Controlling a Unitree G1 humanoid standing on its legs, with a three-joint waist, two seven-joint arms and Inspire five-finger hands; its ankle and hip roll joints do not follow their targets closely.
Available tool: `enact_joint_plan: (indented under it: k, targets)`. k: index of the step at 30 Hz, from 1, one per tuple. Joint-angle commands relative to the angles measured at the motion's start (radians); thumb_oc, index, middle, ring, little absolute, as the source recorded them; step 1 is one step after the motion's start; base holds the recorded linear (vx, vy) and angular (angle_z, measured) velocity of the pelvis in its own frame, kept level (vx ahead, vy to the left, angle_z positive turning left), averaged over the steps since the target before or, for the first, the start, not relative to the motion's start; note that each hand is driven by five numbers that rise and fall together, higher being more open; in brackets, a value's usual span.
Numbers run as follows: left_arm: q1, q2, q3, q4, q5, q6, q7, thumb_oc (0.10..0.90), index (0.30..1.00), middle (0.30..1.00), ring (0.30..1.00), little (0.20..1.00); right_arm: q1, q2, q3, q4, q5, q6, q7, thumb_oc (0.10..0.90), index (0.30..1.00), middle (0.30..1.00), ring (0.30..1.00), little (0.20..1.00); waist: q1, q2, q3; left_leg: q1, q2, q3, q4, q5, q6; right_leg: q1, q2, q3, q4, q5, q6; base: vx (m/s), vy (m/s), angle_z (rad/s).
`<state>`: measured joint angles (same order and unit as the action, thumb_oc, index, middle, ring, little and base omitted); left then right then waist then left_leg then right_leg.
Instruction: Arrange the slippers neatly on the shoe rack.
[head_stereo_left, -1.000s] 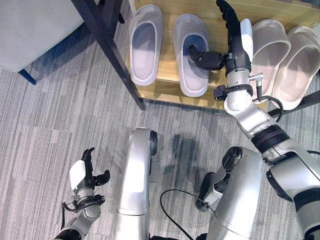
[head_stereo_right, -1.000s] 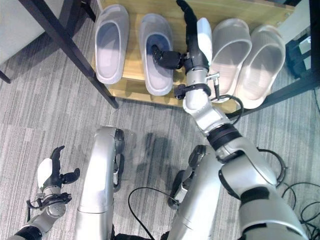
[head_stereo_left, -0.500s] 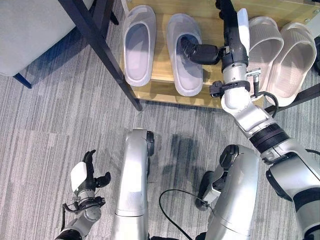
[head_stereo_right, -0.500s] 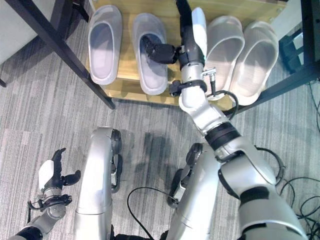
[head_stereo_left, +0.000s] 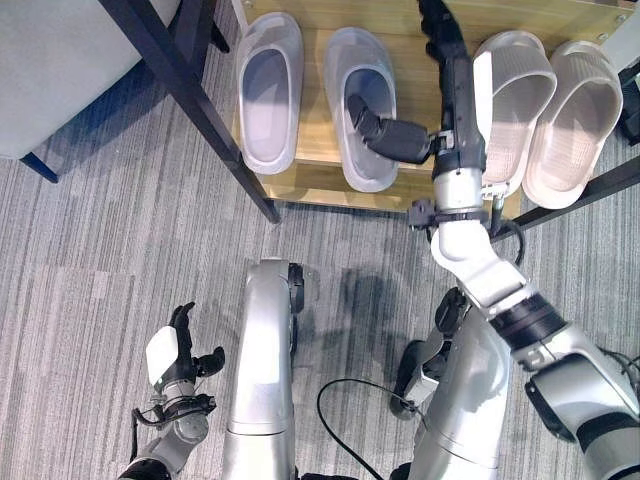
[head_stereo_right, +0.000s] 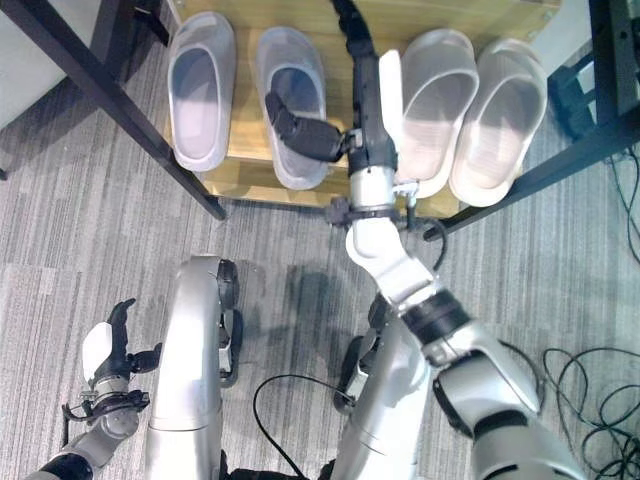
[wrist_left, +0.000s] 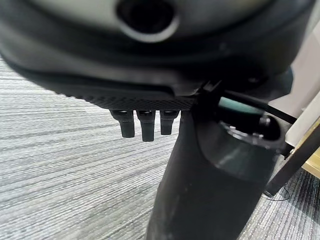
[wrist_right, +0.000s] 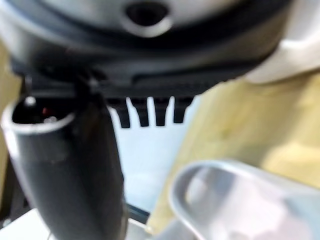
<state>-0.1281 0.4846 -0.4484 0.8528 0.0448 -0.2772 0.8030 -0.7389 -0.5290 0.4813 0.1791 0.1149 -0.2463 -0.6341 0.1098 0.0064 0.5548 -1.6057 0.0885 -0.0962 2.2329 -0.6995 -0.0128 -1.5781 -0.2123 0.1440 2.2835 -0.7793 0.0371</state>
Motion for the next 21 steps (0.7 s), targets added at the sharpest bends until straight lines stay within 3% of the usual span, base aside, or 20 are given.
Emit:
enact_joint_plan:
  k: [1, 9, 21]
  targets:
    - [0.042, 0.005, 0.033, -0.036, 0.031, -0.009, 0.088, 0.800, 0.900, 0.900, 0.900, 0.900, -0.064, -0.010, -0.069, -0.159, -0.095, -0.087, -0.026, 0.800, 0.900, 0.900, 0.900, 0.900, 0.039, -0.008, -0.035, 0.036, -0.004, 0.003, 0.057, -0.121, 0.041, 0.008, 0.009, 0.035, 0.016, 0.031, -0.120, 0.00, 0.000, 0.00]
    - [0.063, 0.008, 0.045, -0.039, 0.039, -0.007, 0.098, 0.800, 0.900, 0.900, 0.900, 0.900, 0.011, -0.004, -0.091, -0.179, -0.136, -0.079, -0.036, 0.800, 0.900, 0.900, 0.900, 0.900, 0.033, 0.000, -0.035, 0.036, -0.005, 0.003, 0.052, -0.113, 0.041, 0.008, 0.012, 0.033, 0.009, 0.034, -0.116, 0.00, 0.000, 0.00]
    - [0.048, 0.015, 0.036, -0.047, 0.041, -0.004, 0.088, 0.800, 0.900, 0.900, 0.900, 0.900, -0.018, 0.028, -0.030, -0.128, -0.006, -0.104, 0.050, 0.800, 0.900, 0.900, 0.900, 0.900, 0.040, 0.011, -0.035, 0.036, -0.008, -0.003, 0.050, -0.105, 0.037, 0.008, 0.015, 0.029, 0.013, 0.036, -0.112, 0.00, 0.000, 0.00]
